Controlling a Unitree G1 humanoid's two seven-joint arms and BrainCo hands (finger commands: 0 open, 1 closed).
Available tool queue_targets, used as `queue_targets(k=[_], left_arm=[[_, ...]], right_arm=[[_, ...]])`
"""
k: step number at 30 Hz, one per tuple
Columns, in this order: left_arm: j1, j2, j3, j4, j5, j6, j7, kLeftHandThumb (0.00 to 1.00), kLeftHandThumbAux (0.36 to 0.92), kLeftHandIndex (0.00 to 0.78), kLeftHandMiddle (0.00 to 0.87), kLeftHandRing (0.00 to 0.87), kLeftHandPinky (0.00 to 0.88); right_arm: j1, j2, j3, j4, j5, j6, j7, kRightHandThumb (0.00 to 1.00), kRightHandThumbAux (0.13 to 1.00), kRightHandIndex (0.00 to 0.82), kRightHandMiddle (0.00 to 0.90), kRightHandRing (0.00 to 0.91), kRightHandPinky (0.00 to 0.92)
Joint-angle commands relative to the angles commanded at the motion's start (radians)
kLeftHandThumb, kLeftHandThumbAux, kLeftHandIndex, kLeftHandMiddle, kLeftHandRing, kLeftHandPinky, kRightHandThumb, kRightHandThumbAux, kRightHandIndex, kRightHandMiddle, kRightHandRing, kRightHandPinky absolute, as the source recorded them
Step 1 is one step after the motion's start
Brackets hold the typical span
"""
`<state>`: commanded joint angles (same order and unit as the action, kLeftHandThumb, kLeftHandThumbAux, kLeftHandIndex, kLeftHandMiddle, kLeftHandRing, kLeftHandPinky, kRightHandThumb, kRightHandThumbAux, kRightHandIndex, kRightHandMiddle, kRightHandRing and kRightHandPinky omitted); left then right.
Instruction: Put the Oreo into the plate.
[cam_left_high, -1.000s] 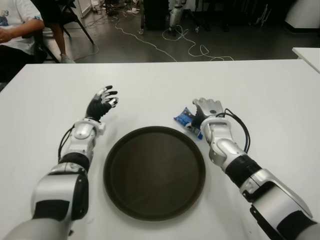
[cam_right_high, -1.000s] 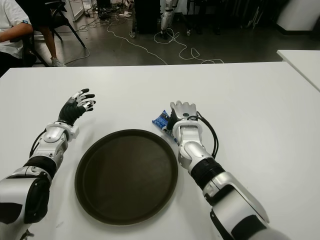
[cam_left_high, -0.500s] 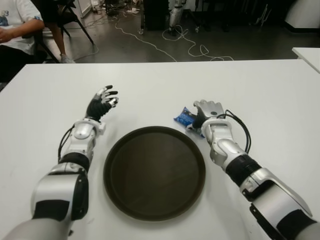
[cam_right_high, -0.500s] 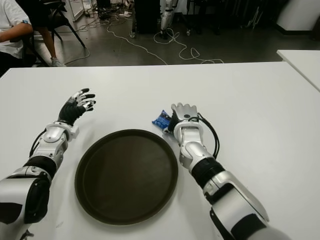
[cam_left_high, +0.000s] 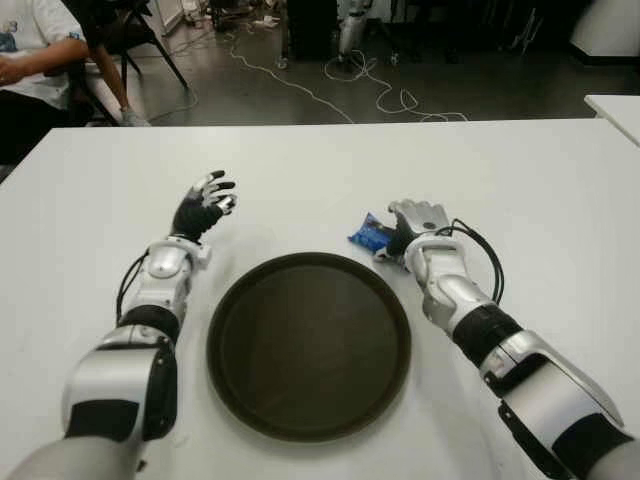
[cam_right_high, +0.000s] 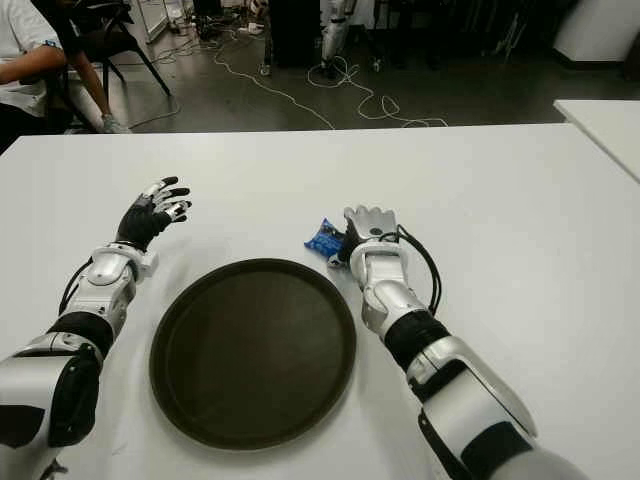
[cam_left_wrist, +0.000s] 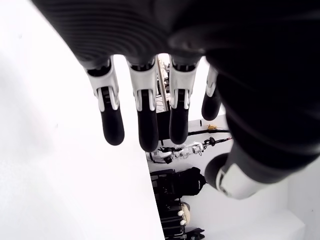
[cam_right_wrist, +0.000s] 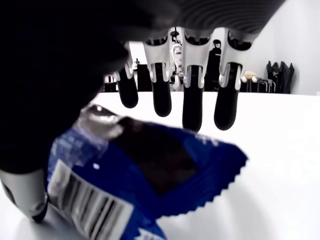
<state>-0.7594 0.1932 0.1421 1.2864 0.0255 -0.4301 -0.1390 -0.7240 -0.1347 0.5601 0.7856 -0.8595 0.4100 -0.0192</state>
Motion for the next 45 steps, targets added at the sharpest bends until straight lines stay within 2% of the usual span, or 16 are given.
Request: queue_targets(k=[7,14,21,33,45], left_arm=[[0.003,-0.001,0.004,-0.002,-0.006,-0.008,-0.01,0.115,0.703,0.122,0.216,0.224,0.237],[0.004,-0.001,0.002,-0.002,-0.002,-0.012,-0.008,0.112,0.697,0.125,0.216,0.221,0.235],[0.003,-0.001,0.0,-0.002,0.0,-0.008,-0.005,0.111,0.698,0.131,0.224,0.226,0.241],[0.001,-0.001,-0.007,-0.002,0.004,0.0,0.013,0.116,0.711,0.128,0.22,0.224,0.253],[0.0,-0.003,-0.006,-0.005,0.001,0.003,0.012,0.101,0.698,0.122,0.215,0.22,0.243]], right_arm=[[0.01,-0.013,-0.056,-0.024,0.112,-0.082,0.095,0.0,0.636,0.239,0.251,0.261,0.253],[0.002,-0.016,-0.079,-0.007,0.168,-0.11,0.147,0.0,0.645,0.232,0.237,0.229,0.202],[-0.001,-0.019,-0.085,0.006,0.191,-0.13,0.154,0.0,0.643,0.2,0.216,0.197,0.162],[-0.016,-0.017,-0.089,0.039,0.196,-0.132,0.178,0.0,0.643,0.194,0.189,0.164,0.127],[-0.025,-0.004,-0.112,0.073,0.225,-0.117,0.147,0.0,0.636,0.2,0.193,0.174,0.124]])
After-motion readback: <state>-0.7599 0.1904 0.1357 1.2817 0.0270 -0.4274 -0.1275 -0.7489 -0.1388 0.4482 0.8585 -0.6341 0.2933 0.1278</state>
